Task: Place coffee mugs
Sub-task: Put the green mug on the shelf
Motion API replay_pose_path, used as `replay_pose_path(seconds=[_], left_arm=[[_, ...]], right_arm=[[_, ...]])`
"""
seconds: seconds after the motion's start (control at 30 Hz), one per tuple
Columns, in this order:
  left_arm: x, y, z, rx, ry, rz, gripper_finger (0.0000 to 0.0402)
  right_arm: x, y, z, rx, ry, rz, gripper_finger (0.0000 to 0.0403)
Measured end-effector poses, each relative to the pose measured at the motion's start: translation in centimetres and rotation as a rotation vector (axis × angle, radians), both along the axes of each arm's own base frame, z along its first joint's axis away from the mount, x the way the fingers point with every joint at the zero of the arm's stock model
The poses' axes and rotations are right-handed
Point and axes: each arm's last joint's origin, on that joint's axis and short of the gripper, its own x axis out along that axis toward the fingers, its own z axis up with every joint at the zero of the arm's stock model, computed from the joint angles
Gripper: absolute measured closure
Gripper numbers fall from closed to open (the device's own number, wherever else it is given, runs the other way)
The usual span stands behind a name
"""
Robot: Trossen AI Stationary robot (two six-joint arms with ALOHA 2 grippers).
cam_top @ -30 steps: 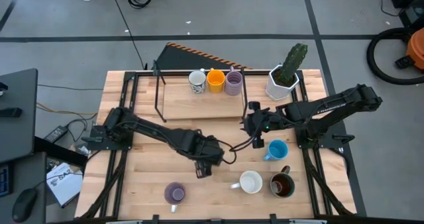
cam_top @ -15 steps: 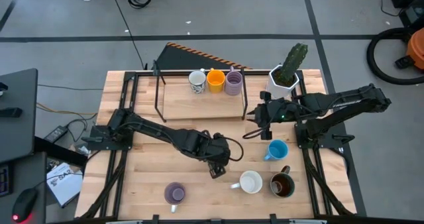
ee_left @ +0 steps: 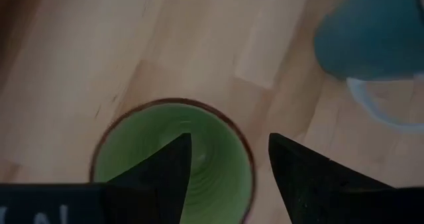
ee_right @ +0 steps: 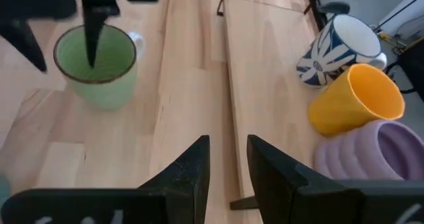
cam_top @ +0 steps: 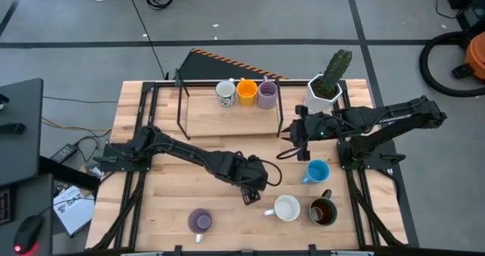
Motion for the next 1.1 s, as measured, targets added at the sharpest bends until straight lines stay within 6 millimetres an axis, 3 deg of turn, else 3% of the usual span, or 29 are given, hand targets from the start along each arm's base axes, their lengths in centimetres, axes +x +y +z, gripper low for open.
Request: replay_pose_path(seconds=[0.37, 0.7, 0.9, 1.1], left_arm=[[1.1, 1.0, -3.0, 0.033, 0.086, -0.063, 0.02], [0.8, 0.7, -3.5, 0.06, 0.138, -0.119, 0.0302], [-0.6, -0.2, -3.0, 0.086, 0.229, -0.25, 0.0378], [-3.3, -0.8, -1.6, 0.175, 0.386, -0.445, 0.0379]], right_arm=[[0.1, 0.1, -0.6, 0.002, 0.012, 0.008, 0.0296], [0.1, 0.2, -0.6, 0.016, 0.012, 0.017, 0.0296], [0.1, 0.2, -0.6, 0.017, 0.014, 0.019, 0.0296], [0.1, 0.2, -0.7, 0.025, 0.017, 0.018, 0.0296]])
